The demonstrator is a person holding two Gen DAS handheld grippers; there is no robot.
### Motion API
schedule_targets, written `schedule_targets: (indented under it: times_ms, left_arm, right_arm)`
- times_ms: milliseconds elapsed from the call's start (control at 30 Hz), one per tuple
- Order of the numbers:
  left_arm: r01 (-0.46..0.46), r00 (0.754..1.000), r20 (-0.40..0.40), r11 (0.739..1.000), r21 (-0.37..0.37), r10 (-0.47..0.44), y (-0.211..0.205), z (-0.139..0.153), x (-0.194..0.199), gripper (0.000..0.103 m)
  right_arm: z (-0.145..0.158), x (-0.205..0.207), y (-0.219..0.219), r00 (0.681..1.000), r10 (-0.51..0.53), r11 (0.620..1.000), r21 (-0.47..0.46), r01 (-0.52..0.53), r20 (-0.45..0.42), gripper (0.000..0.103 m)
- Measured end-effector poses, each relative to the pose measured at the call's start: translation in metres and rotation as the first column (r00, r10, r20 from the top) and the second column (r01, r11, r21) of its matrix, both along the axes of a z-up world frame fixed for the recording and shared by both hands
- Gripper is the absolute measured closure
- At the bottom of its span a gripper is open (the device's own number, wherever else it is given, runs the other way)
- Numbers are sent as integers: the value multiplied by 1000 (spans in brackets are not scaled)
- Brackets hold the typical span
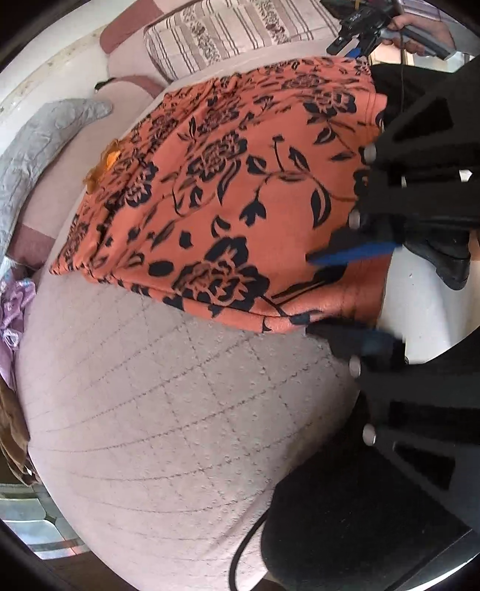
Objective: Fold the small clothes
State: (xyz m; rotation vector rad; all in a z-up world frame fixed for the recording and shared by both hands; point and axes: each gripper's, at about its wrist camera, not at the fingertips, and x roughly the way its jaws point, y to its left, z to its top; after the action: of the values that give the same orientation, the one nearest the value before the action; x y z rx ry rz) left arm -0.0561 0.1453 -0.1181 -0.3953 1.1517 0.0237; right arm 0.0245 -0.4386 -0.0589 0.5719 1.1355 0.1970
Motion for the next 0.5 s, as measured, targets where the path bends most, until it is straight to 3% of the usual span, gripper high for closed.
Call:
schedule_targets:
  times_ms: [133,200,233,300,433,500]
  left_arm:
    - [4,1000,4,1000,12,-4,-5,0,0,61]
    - [8,1000,7,999,42,-8,-7,1,-1,78]
    - [17,1000,14,999,41,-18,-7,1,-1,95]
    - [10,999,32,1000,7,-10,-3,6,-3,95]
    - [9,983,180,1000,29,-14,1,48,-14,95]
    - [18,977,212,999,27,-24,2,58,-14,95]
  right_arm:
    - [-3,0,3,1000,26,1000,-11,-25,16,39]
    - [-3,2,7,999,42,997,-71,-43,-3,68]
    - [-2,3,7,999,42,996,-76,-43,-12,72]
    - [2,3,6,999,52,997,-59,-52,-17,87]
    - [20,-6,3,999,18,999,47,-20,33,87]
    - [32,-14,-2,997,-19,992,127,10,73,87]
